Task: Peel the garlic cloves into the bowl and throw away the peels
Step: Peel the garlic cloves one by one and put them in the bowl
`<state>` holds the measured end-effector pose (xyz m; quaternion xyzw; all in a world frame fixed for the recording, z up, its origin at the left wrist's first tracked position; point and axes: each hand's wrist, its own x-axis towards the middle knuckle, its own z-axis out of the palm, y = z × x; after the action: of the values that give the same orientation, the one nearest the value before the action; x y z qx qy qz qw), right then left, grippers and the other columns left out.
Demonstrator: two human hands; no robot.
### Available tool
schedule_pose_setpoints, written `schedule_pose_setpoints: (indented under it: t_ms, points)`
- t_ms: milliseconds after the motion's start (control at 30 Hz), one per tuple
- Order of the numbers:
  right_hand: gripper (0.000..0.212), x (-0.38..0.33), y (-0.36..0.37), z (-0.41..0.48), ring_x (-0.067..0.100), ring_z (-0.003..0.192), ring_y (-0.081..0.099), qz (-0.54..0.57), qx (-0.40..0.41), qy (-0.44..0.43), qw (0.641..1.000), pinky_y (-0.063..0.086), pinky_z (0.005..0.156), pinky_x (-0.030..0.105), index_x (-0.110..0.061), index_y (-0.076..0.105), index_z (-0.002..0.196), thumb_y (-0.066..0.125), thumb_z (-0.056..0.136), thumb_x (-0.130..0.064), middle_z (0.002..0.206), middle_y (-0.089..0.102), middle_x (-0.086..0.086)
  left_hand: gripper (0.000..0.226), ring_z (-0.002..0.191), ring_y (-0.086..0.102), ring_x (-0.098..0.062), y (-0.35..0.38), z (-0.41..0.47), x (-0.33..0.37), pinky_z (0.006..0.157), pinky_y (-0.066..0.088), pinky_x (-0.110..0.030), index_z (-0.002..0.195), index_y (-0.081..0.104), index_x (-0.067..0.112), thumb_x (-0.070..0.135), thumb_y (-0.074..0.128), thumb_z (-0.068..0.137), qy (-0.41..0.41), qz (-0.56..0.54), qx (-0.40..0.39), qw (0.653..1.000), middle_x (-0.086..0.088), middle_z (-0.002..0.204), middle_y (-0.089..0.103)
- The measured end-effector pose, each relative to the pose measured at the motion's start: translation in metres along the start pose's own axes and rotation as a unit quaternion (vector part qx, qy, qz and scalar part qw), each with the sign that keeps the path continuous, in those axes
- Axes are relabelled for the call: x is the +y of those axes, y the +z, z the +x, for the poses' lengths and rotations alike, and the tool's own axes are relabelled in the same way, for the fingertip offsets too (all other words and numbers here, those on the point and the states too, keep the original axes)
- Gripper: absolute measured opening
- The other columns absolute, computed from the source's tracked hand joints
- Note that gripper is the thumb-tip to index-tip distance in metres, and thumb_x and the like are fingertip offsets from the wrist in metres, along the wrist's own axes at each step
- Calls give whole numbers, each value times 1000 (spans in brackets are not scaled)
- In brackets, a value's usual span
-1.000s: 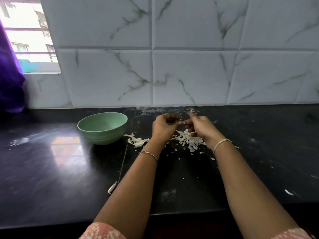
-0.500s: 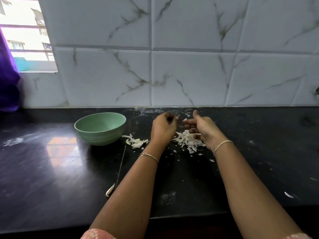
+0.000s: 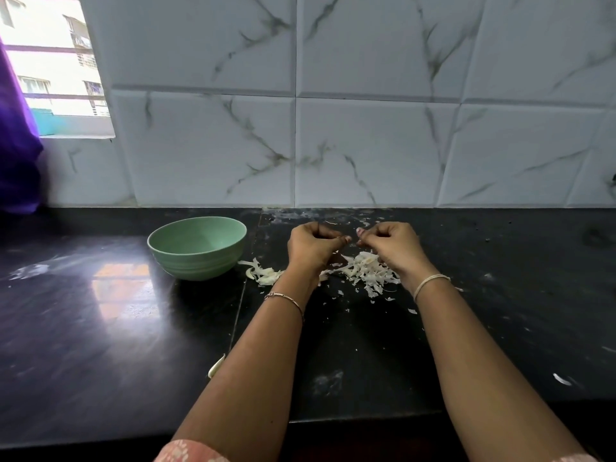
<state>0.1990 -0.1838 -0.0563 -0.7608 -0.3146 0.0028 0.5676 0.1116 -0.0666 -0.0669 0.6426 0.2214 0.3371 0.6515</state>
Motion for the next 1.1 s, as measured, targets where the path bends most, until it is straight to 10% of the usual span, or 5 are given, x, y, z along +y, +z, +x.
schedule_pose_setpoints:
  t_ms: [300, 400, 567, 833, 1100]
  points:
    - [14, 8, 0, 5, 12, 65, 62, -6, 33, 0, 999, 55, 73, 35, -18, 71, 69, 81, 78, -14, 72, 71, 2, 35, 58, 56, -14, 7, -2, 1, 69, 61, -42, 85, 65, 3, 31, 51, 101, -47, -49, -39, 997, -4, 72, 64]
    - [14, 10, 3, 7, 17, 66, 60, -9, 6, 8, 1000, 53, 71, 38, -19, 71, 74, 71, 88, -18, 80, 73, 14, 20, 55, 59, -15, 5, -2, 2, 68, 61, -39, 75, 64, 5, 19, 73, 86, -19, 0, -15, 1000, -5, 68, 64]
    - [52, -6, 3, -3, 13, 60, 52, 65, -32, 49, 996, 45, 57, 24, -4, 69, 82, 38, 104, -39, 71, 64, 4, 25, 58, 61, -11, 3, 2, -1, 66, 59, -32, 74, 68, 17, -7, 71, 80, 10, 46, 9, 999, -1, 74, 69]
    - [88, -12, -1, -6, 18, 73, 56, 3, -34, 77, 996, 48, 74, 35, -6, 75, 89, 14, 94, -69, 90, 71, 11, 11, 81, 62, -3, 9, -8, 5, 77, 54, -22, 95, 74, 23, 18, 73, 86, 127, 222, -21, 967, 11, 89, 70]
    - [42, -8, -2, -3, 12, 68, 52, 73, 0, 89, 993, 41, 59, 26, -10, 74, 84, 49, 100, -39, 97, 74, 9, 22, 98, 61, -21, 11, -13, 6, 82, 52, -39, 109, 70, 24, 35, 56, 97, 156, 330, -3, 931, -1, 107, 66]
